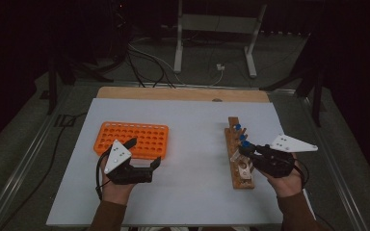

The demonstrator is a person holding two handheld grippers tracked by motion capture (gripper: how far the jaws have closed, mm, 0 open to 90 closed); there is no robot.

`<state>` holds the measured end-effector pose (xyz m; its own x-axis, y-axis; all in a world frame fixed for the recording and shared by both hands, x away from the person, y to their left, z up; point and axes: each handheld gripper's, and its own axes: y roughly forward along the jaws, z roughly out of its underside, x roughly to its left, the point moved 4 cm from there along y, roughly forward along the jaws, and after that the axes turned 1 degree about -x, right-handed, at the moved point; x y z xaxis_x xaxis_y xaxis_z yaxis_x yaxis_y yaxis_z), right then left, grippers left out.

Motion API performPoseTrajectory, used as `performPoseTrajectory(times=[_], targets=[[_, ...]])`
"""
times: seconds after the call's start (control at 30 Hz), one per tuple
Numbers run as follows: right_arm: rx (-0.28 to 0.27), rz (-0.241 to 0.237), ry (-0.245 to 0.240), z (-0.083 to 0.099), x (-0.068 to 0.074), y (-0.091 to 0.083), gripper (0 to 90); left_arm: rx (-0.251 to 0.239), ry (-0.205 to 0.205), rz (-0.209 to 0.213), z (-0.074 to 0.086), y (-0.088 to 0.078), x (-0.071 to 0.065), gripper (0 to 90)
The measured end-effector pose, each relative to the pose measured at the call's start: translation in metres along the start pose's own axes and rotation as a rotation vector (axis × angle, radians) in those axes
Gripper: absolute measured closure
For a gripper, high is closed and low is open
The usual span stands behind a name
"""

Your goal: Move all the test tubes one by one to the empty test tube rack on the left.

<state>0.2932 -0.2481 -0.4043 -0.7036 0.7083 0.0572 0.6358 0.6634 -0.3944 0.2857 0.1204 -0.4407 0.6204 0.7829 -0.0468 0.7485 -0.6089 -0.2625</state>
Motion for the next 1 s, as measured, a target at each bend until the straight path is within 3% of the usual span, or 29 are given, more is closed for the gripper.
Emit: performPoseTrajectory(times=[0.47, 1.0], targets=[[0.02, -0.029, -0.026, -0.013, 0.012, 0.037, 76.9, 0.0, 0.033, 0.055, -0.014, 0.035, -0.02, 1.2], [0.028, -0.072, -0.031, -0.028, 0.029, 0.071, 76.8, 0.057, 0.083, 0.12, -0.015, 0.076, -0.043, 3.8]])
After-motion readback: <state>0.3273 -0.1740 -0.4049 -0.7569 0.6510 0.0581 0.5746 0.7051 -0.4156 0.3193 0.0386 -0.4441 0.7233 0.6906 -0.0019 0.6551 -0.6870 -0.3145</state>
